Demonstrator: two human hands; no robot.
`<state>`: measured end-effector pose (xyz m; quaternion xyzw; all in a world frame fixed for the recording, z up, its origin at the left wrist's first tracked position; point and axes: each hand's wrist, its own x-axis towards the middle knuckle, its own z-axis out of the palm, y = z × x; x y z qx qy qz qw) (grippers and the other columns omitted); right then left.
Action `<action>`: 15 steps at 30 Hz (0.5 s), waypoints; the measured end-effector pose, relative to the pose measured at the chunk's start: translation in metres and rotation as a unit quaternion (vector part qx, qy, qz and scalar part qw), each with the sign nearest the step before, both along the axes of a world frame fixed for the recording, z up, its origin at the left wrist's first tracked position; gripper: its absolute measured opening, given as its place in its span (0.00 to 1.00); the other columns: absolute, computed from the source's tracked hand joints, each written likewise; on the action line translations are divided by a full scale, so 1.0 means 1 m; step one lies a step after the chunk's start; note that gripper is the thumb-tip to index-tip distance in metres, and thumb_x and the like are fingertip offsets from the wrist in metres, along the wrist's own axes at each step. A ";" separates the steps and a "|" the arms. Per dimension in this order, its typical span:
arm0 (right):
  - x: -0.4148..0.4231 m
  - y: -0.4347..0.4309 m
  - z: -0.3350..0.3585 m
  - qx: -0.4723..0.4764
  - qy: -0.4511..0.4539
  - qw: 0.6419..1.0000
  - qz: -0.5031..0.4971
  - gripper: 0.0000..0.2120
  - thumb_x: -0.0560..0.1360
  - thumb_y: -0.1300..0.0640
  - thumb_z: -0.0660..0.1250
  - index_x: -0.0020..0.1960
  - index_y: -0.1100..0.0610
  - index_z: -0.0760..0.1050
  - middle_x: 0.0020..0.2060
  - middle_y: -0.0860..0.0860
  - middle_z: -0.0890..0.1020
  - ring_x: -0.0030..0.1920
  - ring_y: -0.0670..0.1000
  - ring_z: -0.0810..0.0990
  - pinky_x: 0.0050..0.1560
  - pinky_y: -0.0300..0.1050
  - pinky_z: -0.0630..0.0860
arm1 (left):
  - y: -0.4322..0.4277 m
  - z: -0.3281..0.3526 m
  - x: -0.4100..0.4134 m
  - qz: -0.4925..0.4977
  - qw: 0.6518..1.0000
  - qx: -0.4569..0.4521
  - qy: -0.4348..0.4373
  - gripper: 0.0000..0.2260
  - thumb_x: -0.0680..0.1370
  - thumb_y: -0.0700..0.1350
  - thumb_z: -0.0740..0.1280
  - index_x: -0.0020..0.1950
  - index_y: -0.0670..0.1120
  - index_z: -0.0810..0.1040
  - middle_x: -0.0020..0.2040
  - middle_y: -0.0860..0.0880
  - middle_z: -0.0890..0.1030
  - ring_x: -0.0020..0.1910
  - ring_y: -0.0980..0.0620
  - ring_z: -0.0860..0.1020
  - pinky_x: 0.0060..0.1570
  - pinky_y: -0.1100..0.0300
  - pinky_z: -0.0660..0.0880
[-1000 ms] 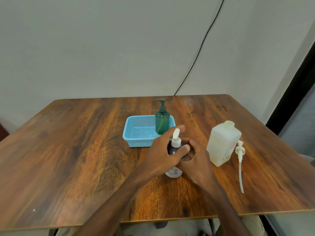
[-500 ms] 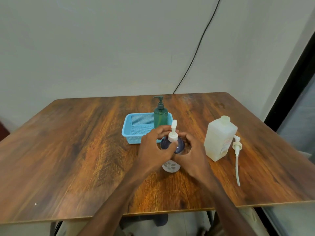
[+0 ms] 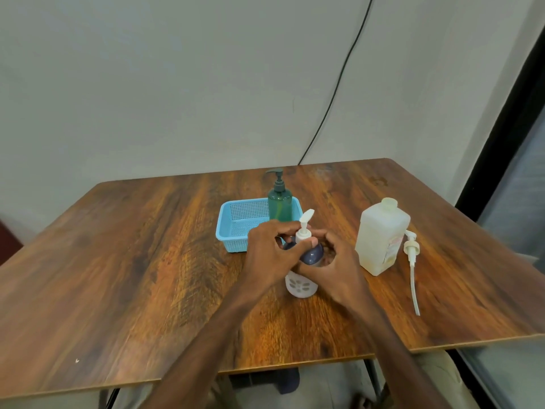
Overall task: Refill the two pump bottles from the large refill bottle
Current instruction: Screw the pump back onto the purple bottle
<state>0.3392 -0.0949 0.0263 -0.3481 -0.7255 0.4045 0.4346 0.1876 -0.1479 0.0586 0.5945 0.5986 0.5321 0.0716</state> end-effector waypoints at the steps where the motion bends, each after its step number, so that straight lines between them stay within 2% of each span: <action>1: 0.001 0.000 0.001 0.002 0.000 1.000 0.002 0.33 0.62 0.40 0.82 0.64 0.41 0.75 0.55 0.31 0.81 0.57 0.33 0.79 0.48 0.28 0.79 | 0.001 0.003 -0.004 -0.017 1.000 -0.017 0.012 0.11 0.73 0.51 0.81 0.54 0.55 0.89 0.42 0.64 0.85 0.42 0.60 0.82 0.40 0.66 0.76; 3: 0.001 -0.001 0.002 -0.002 -0.001 1.000 0.005 0.33 0.62 0.39 0.82 0.64 0.40 0.75 0.55 0.29 0.80 0.57 0.32 0.78 0.48 0.28 0.79 | 0.005 0.008 -0.012 -0.041 0.998 -0.042 0.038 0.11 0.74 0.52 0.80 0.55 0.54 0.89 0.44 0.57 0.86 0.44 0.56 0.82 0.43 0.56 0.78; 5: 0.002 -0.002 0.003 -0.009 0.001 1.000 0.006 0.33 0.62 0.41 0.83 0.64 0.39 0.75 0.54 0.27 0.80 0.57 0.32 0.79 0.48 0.28 0.78 | 0.009 0.010 -0.018 -0.061 0.994 -0.048 0.077 0.09 0.75 0.52 0.79 0.55 0.54 0.89 0.43 0.55 0.86 0.44 0.55 0.81 0.43 0.52 0.77; 11: 0.001 -0.002 0.005 -0.010 0.009 1.000 0.006 0.34 0.60 0.42 0.85 0.63 0.44 0.78 0.54 0.34 0.83 0.55 0.36 0.82 0.51 0.34 0.81 | 0.018 0.016 -0.034 -0.141 0.982 -0.070 0.100 0.07 0.77 0.51 0.78 0.51 0.50 0.89 0.42 0.53 0.85 0.43 0.50 0.82 0.45 0.46 0.78; 15: 0.001 -0.004 0.010 -0.004 0.016 1.000 0.006 0.29 0.59 0.38 0.84 0.58 0.35 0.78 0.53 0.32 0.83 0.54 0.36 0.82 0.48 0.30 0.79 | 0.023 0.020 -0.040 -0.189 0.975 -0.080 0.089 0.09 0.77 0.53 0.77 0.52 0.49 0.90 0.43 0.53 0.85 0.45 0.50 0.83 0.48 0.46 0.79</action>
